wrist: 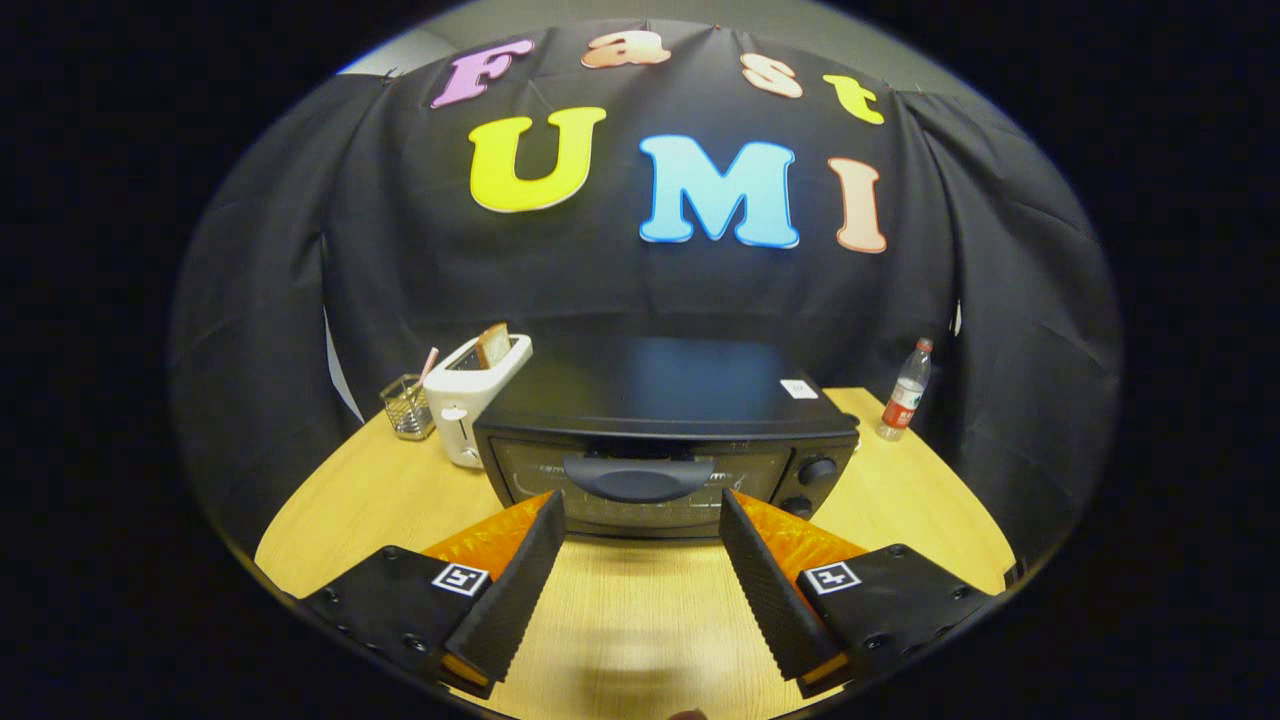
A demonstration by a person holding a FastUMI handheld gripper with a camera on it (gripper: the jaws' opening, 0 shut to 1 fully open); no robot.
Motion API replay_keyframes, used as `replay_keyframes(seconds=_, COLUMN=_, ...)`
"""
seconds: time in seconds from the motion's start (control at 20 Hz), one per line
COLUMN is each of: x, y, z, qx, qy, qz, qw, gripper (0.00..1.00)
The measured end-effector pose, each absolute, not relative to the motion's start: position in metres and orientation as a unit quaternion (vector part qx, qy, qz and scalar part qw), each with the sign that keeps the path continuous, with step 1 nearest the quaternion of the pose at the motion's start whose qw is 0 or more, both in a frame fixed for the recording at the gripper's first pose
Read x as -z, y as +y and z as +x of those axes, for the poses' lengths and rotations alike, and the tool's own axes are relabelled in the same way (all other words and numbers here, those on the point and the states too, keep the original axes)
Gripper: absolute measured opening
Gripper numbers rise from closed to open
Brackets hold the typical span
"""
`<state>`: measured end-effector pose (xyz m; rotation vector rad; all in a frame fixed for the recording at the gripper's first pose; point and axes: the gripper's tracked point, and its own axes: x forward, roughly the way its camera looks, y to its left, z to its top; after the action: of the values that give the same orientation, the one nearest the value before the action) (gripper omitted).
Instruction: Open the toaster oven, put the food inside, and close the toaster oven door.
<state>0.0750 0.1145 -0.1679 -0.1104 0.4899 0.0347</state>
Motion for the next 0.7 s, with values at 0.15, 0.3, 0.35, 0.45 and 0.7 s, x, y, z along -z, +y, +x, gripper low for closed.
replay_keyframes(seconds=0.15, x=0.142, y=0.109, z=0.057, qx=-0.022, qy=0.210, qz=-0.054, qw=0.976, gripper=0.98)
replay_keyframes(seconds=0.3, x=0.112, y=0.097, z=0.036, qx=-0.018, qy=0.179, qz=-0.043, qw=0.983, gripper=0.98)
replay_keyframes(seconds=0.35, x=0.103, y=0.093, z=0.027, qx=-0.018, qy=0.171, qz=-0.038, qw=0.984, gripper=0.98)
replay_keyframes(seconds=0.45, x=0.084, y=0.082, z=0.014, qx=-0.015, qy=0.155, qz=-0.030, qw=0.987, gripper=0.98)
replay_keyframes(seconds=0.7, x=0.043, y=0.046, z=-0.016, qx=-0.009, qy=0.109, qz=-0.023, qw=0.994, gripper=0.98)
